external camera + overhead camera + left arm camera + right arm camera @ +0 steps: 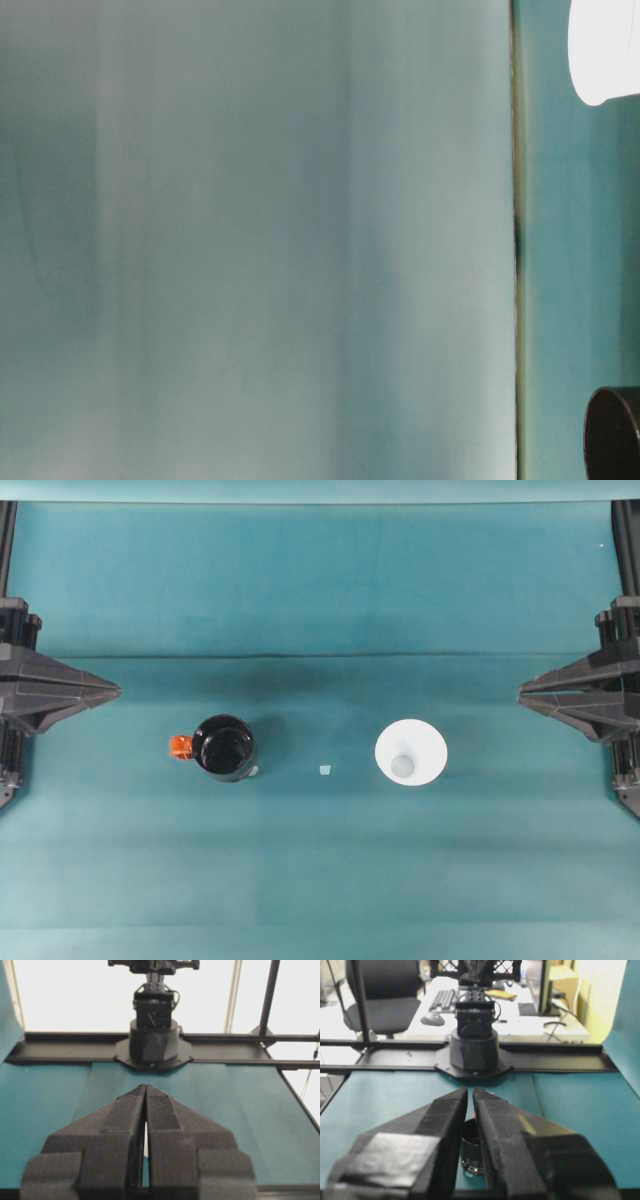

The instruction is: Put the paper cup into the moved red handle cup holder.

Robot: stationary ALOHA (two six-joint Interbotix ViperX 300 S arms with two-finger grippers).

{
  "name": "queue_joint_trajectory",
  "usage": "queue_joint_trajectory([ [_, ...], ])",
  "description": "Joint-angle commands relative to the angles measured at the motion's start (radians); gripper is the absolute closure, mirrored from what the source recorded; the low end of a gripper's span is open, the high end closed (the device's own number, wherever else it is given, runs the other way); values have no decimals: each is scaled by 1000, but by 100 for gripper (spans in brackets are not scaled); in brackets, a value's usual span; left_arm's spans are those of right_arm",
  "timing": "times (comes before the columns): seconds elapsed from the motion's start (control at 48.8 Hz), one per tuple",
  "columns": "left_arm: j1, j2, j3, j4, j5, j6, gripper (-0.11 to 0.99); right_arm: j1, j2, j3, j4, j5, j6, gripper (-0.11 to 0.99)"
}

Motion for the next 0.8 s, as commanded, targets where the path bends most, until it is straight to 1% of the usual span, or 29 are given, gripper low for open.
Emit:
queue_joint_trajectory([
  [0.0,-9,23,-44,9,40,-18,85,-5,11,-6,6,-6,6,88],
  [0.041,-9,31,-58,9,71,-20,85,-5,12,-9,21,-3,9,87],
  [0.082,-9,43,-75,9,106,-20,85,-5,14,-15,34,3,15,85],
  [0.102,-9,48,-83,9,123,-20,85,-5,14,-18,38,8,18,87],
  [0.143,-11,60,-101,9,161,-20,85,-5,15,-26,43,18,26,91],
  [0.266,-11,107,-152,9,288,-20,85,-5,17,-41,43,87,46,96],
  [0.369,-11,160,-199,11,448,-21,85,-5,18,-44,43,153,63,96],
  [0.389,-11,172,-207,9,477,-23,85,-5,17,-44,43,164,66,96],
  [0.451,-12,206,-235,9,551,-23,85,-5,18,-44,44,190,75,96],
  [0.471,-12,216,-244,11,574,-23,85,-5,18,-44,43,199,78,96],
  [0.512,-12,239,-256,9,614,-21,85,-5,18,-44,43,219,86,96],
  [0.594,-12,279,-278,11,678,-21,85,-6,20,-44,43,252,98,96],
  [0.717,-14,330,-298,9,727,-23,85,-6,21,-44,43,279,110,96],
  [0.778,-14,360,-313,11,758,-20,85,-6,25,-44,43,285,110,96],
])
